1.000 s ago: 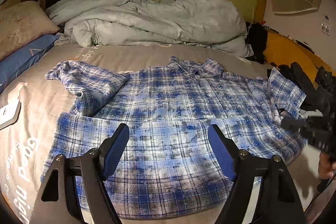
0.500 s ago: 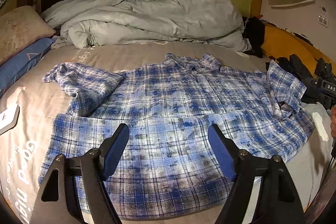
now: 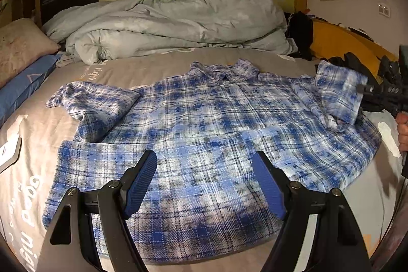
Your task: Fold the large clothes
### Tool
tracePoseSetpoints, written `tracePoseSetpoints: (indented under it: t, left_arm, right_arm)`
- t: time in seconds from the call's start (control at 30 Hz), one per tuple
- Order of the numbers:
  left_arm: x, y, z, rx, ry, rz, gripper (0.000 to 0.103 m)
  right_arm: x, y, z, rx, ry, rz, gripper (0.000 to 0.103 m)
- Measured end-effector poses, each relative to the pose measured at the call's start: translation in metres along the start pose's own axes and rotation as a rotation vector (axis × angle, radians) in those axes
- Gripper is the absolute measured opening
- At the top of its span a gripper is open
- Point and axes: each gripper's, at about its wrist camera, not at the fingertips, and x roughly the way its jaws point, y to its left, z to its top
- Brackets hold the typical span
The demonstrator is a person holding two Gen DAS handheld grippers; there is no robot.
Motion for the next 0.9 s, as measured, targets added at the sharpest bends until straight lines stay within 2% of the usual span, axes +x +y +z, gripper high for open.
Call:
tracePoseSetpoints:
  t: [0.07,0.17,0.33,0.5,0.63,0.7,0.77,0.8,0.83,0.87,0.9]
  left_arm:
    - [-0.001,-0.002,-0.001,-0.004,0.003,-0.018,0.076]
    - [0.001,-0.005,-0.003,-0.023,0.018,-0.081,0.076]
    - [0.002,-0.027,-0.007,-0.014,0.034,-0.223,0.076]
    - [-0.007,-0.054,-0.009,0.007,0.033,-0.39,0.076]
    - [-0.009,-0.074,-0.013,0.028,0.059,-0.48,0.076]
    - [-0.011,-0.084,-0.014,0.058,0.036,-0.461,0.075]
    - [-0.005,-0.092,-0.011,0.086,0.018,-0.392,0.066]
    - [0.0,-0.092,-0.009,0.079,0.015,-0.371,0.053]
    - [0.006,-0.091,-0.007,0.066,0.019,-0.355,0.027]
    - [0.013,-0.089,-0.005,0.051,0.034,-0.352,0.011]
    - [0.018,-0.087,-0.004,0.04,0.05,-0.364,0.001]
  right_arm:
    - [-0.011,0.018,-0.001,-0.013,-0.012,0.135,0.004]
    - [-0.026,0.048,-0.006,-0.073,-0.037,0.227,0.004]
    - [-0.029,0.089,-0.019,-0.131,-0.004,0.319,0.004]
    - [-0.009,0.115,-0.04,-0.179,0.07,0.35,0.004]
    - [0.008,0.128,-0.053,-0.176,0.137,0.381,0.004]
    - [0.012,0.131,-0.056,-0.167,0.159,0.402,0.004]
    - [0.012,0.136,-0.059,-0.166,0.174,0.42,0.004]
    - [0.012,0.139,-0.06,-0.175,0.173,0.419,0.004]
    - [0.011,0.142,-0.062,-0.186,0.168,0.414,0.004]
    - [0.01,0.143,-0.062,-0.193,0.165,0.409,0.006]
    - [0.009,0.143,-0.063,-0.203,0.161,0.397,0.006]
